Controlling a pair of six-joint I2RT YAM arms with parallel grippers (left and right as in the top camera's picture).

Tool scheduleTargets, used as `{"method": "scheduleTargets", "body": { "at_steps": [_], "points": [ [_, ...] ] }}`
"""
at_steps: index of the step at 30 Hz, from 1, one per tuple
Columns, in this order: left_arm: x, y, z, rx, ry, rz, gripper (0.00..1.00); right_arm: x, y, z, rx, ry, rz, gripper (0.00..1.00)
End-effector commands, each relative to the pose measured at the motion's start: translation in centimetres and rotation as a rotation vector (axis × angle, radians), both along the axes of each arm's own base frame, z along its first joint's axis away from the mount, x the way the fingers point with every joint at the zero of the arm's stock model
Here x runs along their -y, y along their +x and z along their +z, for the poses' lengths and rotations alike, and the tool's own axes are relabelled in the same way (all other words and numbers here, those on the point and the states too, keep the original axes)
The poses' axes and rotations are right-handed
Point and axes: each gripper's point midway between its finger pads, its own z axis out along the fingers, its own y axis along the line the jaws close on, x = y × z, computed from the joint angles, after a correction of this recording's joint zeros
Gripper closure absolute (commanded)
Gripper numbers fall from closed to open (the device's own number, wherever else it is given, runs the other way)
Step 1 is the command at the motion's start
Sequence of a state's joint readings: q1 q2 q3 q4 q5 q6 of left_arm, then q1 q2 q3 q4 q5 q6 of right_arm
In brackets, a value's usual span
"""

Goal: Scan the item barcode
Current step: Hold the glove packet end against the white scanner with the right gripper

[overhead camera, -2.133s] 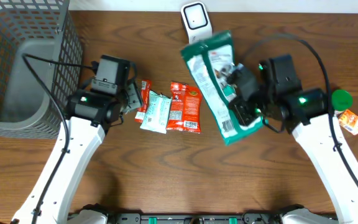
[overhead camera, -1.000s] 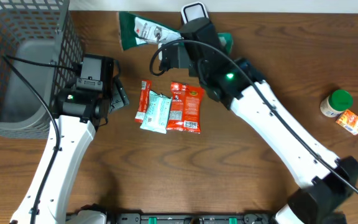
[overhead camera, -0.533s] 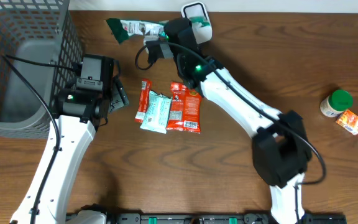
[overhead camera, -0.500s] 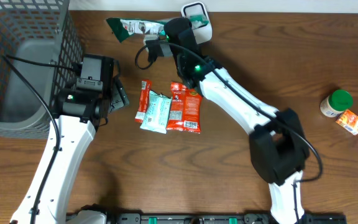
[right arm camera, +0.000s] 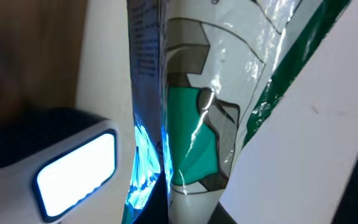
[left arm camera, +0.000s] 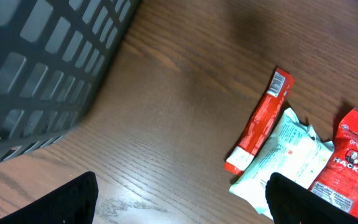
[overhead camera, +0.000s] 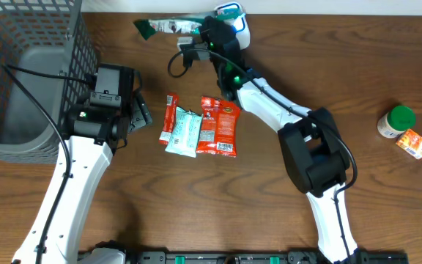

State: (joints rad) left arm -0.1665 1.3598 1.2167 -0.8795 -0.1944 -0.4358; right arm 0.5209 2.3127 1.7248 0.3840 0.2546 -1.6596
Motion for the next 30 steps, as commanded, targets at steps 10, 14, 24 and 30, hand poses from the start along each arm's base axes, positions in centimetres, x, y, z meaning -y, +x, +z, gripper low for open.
{"method": "scheduleTargets", "body": {
  "at_steps": [10,14,24,30],
  "points": [
    [-0.4,-0.1,-0.2,-0.011,0.027,-0.003,0.13,1.6,1.9,-0.7,0.021,0.055,0.061,0.99],
    [-0.4,-0.1,-0.2,-0.011,0.027,-0.003,0.13,2.2,2.4,-0.1,0.039,0.102,0.049,0.99],
    [-0.4,-0.1,-0.2,-0.011,0.027,-0.003,0.13,3.3,3.0,2.2,0.081,0.309,-0.008,0.99],
    [-0.4,-0.1,-0.2,-0.011,0.027,-0.003,0.13,2.8,3.1,0.1,0.049,0.291,0.012,0.99]
  ]
}}
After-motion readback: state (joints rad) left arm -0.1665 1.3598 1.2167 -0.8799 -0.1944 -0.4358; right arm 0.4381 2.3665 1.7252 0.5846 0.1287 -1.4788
